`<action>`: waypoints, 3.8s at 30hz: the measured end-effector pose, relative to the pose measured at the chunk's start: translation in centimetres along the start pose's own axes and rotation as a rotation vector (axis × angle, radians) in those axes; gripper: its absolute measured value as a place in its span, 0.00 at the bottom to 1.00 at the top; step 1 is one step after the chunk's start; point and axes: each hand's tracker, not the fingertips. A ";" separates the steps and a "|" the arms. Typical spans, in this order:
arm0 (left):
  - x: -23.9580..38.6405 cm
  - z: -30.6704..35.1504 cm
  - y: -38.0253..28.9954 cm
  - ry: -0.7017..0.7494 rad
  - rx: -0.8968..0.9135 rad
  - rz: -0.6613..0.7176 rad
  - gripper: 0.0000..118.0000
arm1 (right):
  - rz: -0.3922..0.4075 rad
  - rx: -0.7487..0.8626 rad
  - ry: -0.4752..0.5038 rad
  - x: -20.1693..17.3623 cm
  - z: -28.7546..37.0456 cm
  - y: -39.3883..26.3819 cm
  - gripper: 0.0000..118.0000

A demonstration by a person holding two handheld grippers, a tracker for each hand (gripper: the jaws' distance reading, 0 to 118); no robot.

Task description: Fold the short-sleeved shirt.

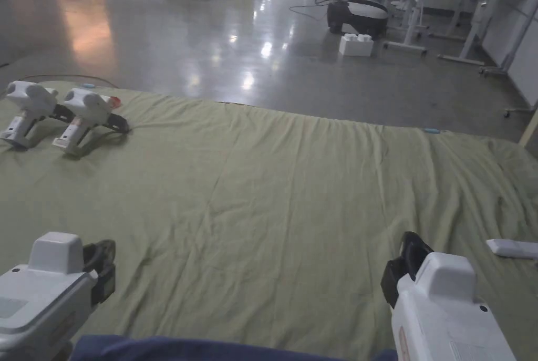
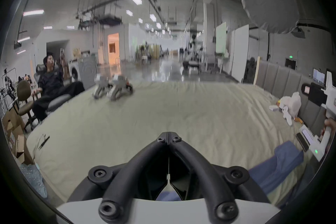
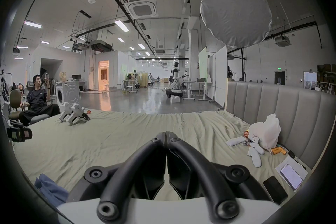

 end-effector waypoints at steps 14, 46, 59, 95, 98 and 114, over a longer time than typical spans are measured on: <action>-14.0 -5.0 -9.0 -0.344 -0.479 0.402 0.79 | 0.034 -0.139 0.057 -0.6 -0.9 -2.2 0.00; -13.9 -4.6 -7.7 -0.487 -0.415 0.525 0.03 | 0.046 -0.210 0.062 1.2 -0.5 -3.5 0.00; -14.2 1.5 -1.7 -0.186 -0.399 0.351 0.03 | 0.017 -0.202 0.086 1.5 -0.9 -3.7 0.00; 13.3 -7.1 -6.8 -0.435 -0.628 0.284 0.56 | -0.031 -0.270 0.029 4.9 1.0 -6.0 0.00; 11.6 -6.0 -5.0 -0.452 -0.569 0.315 0.56 | -0.028 -0.268 0.032 4.9 1.0 -5.8 0.00; 14.5 -8.7 -8.6 -0.449 -0.639 0.204 0.03 | -0.038 -0.297 0.031 5.1 0.7 -6.6 0.00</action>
